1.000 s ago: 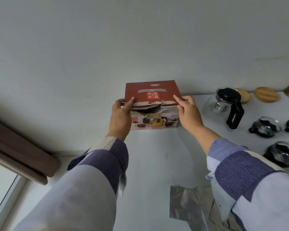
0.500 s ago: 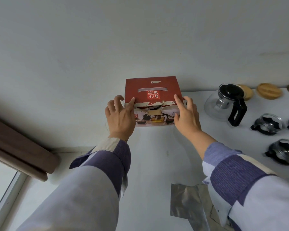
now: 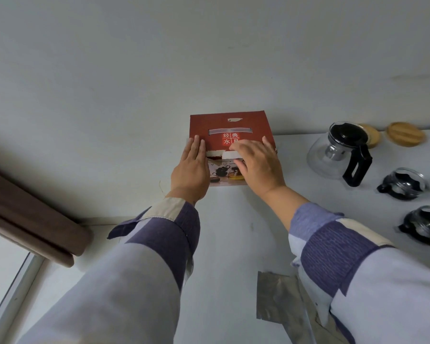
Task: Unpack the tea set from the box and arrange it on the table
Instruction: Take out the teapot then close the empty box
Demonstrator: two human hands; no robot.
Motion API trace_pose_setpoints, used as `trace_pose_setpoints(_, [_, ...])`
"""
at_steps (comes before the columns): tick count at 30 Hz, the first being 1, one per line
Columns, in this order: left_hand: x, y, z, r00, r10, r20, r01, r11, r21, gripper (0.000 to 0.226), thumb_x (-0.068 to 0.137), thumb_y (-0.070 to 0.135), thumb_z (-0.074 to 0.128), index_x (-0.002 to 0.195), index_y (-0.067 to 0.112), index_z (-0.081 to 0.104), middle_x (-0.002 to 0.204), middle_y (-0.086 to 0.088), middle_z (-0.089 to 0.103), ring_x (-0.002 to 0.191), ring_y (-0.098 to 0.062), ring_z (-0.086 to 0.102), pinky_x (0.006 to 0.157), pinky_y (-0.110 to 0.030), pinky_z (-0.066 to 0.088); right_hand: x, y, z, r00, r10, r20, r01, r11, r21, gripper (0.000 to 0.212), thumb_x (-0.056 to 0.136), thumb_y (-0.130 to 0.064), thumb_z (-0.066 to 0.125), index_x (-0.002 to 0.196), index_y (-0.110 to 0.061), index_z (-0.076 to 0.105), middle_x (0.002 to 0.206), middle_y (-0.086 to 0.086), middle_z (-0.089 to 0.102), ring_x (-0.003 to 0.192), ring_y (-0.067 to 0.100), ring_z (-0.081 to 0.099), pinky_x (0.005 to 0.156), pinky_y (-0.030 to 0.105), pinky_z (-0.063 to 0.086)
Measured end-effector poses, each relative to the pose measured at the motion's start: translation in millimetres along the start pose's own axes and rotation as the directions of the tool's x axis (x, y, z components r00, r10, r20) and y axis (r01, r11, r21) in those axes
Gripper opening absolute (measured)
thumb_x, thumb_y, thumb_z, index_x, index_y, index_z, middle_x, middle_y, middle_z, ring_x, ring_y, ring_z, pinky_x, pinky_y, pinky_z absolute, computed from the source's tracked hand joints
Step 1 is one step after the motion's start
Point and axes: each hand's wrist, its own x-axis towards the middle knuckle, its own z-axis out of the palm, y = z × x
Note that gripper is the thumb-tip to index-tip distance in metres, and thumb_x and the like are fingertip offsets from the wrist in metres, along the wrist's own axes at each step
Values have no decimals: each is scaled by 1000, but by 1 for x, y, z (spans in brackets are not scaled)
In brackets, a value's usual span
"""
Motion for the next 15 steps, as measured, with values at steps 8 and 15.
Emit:
trace_pose_setpoints(8, [0,0,-1,1000,-1,15,0,1000,31,53,105,27,17,153,12,2,162,0,-7,148,-13,-11,116,-24,4,-11,3,5,999,28,18,-29,999,31,26,72,-10,80,98,-15,76,103,4,75,98,26,71,89,55,52])
trace_pose_setpoints(15, [-1,0,-1,1000,3,8,-3,1000,28,53,105,25,18,153,12,1,162,1,-7,148,-13,-11,116,-25,6,-13,1,7,999,40,-16,-39,999,37,18,72,-12,79,90,-15,78,100,4,75,96,26,72,88,51,53])
